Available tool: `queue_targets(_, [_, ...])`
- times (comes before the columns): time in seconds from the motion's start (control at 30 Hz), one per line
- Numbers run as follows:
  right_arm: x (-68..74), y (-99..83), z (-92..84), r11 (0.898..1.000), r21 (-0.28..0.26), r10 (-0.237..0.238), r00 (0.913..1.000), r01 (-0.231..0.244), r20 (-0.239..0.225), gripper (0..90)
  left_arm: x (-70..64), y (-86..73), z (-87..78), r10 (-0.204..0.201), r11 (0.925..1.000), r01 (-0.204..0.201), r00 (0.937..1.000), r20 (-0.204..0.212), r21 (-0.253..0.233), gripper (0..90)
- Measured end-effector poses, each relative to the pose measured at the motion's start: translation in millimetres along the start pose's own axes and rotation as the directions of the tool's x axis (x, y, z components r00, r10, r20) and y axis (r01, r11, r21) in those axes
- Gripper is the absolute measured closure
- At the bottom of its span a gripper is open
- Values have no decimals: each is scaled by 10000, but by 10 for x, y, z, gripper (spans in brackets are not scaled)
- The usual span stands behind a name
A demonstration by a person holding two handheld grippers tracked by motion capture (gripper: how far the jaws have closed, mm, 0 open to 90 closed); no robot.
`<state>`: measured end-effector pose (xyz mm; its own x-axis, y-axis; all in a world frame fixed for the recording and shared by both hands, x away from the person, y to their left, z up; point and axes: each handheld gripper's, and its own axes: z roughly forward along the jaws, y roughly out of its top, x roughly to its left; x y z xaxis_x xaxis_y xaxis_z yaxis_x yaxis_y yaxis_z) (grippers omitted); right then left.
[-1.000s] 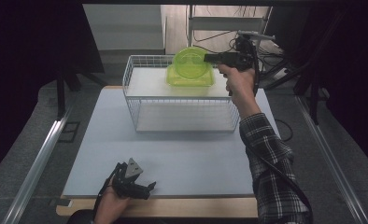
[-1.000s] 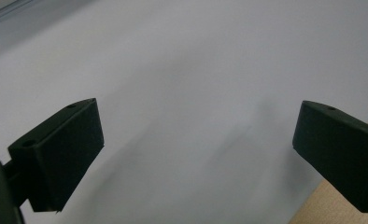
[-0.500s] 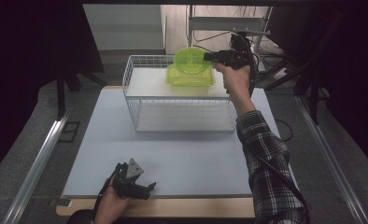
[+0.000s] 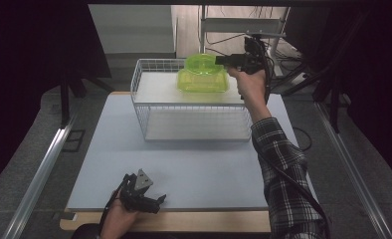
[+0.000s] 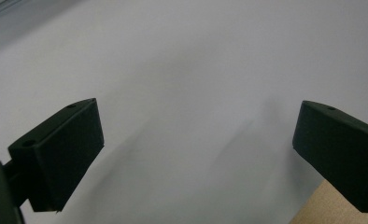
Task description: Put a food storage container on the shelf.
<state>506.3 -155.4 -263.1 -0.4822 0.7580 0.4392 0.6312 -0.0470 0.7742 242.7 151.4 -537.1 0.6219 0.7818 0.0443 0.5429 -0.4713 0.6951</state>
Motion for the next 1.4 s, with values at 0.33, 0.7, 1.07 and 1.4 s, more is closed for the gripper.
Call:
queue_targets(0.33, [-47, -39, -99, 9999, 71, -88, 9988, 92, -478, 447, 2, 3, -4, -56, 10000, 56, 10000, 68, -59, 15])
queue_targets(0.7, [-35, -124, -228, 9983, 122, -551, 9954, 562, -784, 334, -3, 4, 2, -21, 10000, 22, 9999, 106, -24, 15])
queue_targets(1.07, [-65, -271, -299, 9939, 296, -1031, 9894, 1066, -1022, 232, -9, 3, 17, 7, 10000, -8, 10000, 98, 98, 15])
queue_targets(1.4, [-117, -409, -370, 9899, 413, -1302, 9855, 1353, -1085, 168, -16, 2, 26, -13, 9999, 12, 10000, 85, 110, 15])
